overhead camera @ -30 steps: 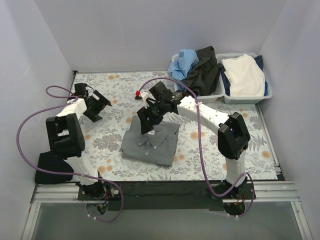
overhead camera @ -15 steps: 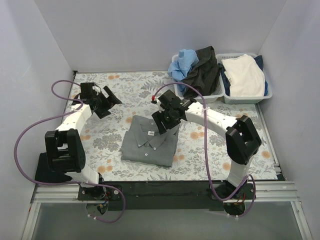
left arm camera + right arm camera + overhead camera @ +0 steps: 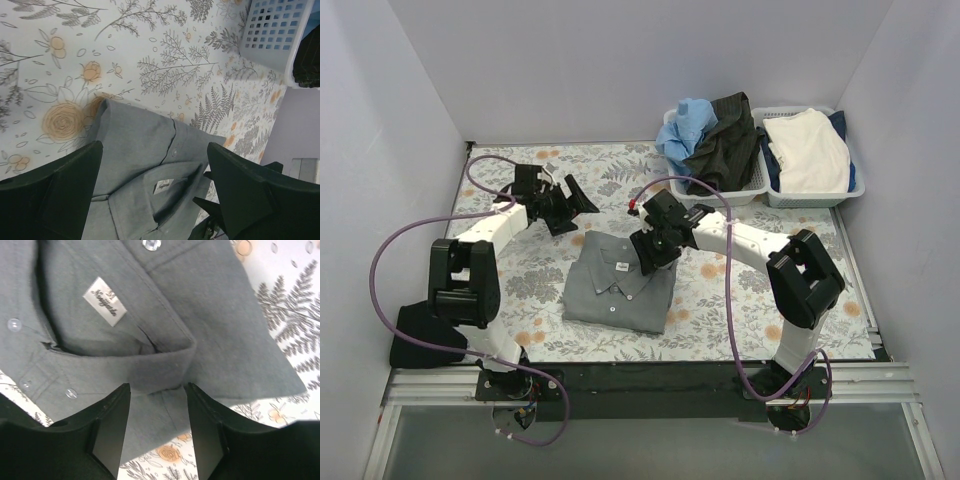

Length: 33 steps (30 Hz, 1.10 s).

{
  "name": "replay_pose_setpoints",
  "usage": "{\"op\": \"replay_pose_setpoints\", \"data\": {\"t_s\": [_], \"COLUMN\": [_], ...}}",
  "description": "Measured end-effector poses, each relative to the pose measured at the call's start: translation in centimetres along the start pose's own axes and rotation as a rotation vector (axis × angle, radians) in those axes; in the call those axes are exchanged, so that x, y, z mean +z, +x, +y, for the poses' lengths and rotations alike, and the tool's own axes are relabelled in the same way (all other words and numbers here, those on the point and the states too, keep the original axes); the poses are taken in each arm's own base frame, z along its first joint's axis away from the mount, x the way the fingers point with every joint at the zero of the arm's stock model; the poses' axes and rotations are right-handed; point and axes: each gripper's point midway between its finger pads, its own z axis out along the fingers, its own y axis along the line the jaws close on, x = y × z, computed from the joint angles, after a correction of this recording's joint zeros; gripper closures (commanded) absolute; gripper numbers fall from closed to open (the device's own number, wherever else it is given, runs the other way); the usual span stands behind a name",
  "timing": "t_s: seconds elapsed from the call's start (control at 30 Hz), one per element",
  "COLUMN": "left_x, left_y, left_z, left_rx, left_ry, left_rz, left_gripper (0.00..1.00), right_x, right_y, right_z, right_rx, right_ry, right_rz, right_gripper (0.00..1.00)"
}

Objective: Fold and stack the long sleeve shirts
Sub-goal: Fold the shirt

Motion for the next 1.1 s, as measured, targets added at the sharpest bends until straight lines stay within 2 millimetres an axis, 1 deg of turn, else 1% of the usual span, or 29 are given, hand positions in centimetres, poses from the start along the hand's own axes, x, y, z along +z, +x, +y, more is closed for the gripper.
{"op": "replay_pose_setpoints", "data": {"t_s": [0.13,0.23,0.33,0.37,0.43,0.47,0.5,0.53,0.73,0.83,0.93,1.1], "left_x": [1.6,2.4,2.7,2.8,3.0,3.0,3.1,3.3,4.5,4.9,5.0,5.1], "left_y": [0.7,1.7,2.1,2.1,2.2,2.3,2.4,2.6,4.1,4.7,4.7,4.7], "left_z": [-0.9,-0.9,-0.9,-0.8,-0.5,-0.3,0.0,0.2,2.3,2.9,3.0,3.1], "left_rx": [-0.002,-0.011,-0.016,-0.017,-0.019,-0.020,-0.022,-0.022,-0.025,-0.022,-0.019,-0.019], "left_ry": [0.022,0.022,0.018,0.015,0.002,-0.006,-0.015,-0.024,-0.095,-0.120,-0.127,-0.137], "left_rz": [0.041,0.073,0.086,0.087,0.089,0.090,0.094,0.100,0.135,0.148,0.144,0.141], "left_gripper": [0.16,0.16,0.16,0.16,0.16,0.16,0.17,0.17,0.18,0.18,0.18,0.19], "right_x": [0.6,1.0,1.9,2.3,3.0,3.3,3.5,3.8,3.9,3.5,2.2,-1.9], "right_y": [-0.1,-0.2,-0.4,-0.3,0.0,0.1,0.1,0.0,-0.4,-0.7,-1.6,-4.3], "right_z": [0.8,1.1,1.2,1.2,1.1,1.0,1.0,1.0,0.9,0.6,0.3,-0.1], "right_rx": [-0.006,-0.006,-0.005,-0.003,-0.002,0.000,0.001,0.006,0.009,0.007,0.000,-0.015], "right_ry": [-0.055,-0.080,-0.093,-0.095,-0.095,-0.097,-0.098,-0.102,-0.094,-0.062,-0.023,0.043], "right_rz": [-0.021,-0.030,-0.031,-0.025,-0.012,-0.006,-0.003,-0.001,-0.008,-0.023,-0.070,-0.210], "right_gripper": [0.45,0.46,0.52,0.63,0.74,0.85,0.93,0.99,0.99,0.99,0.99,0.99]}}
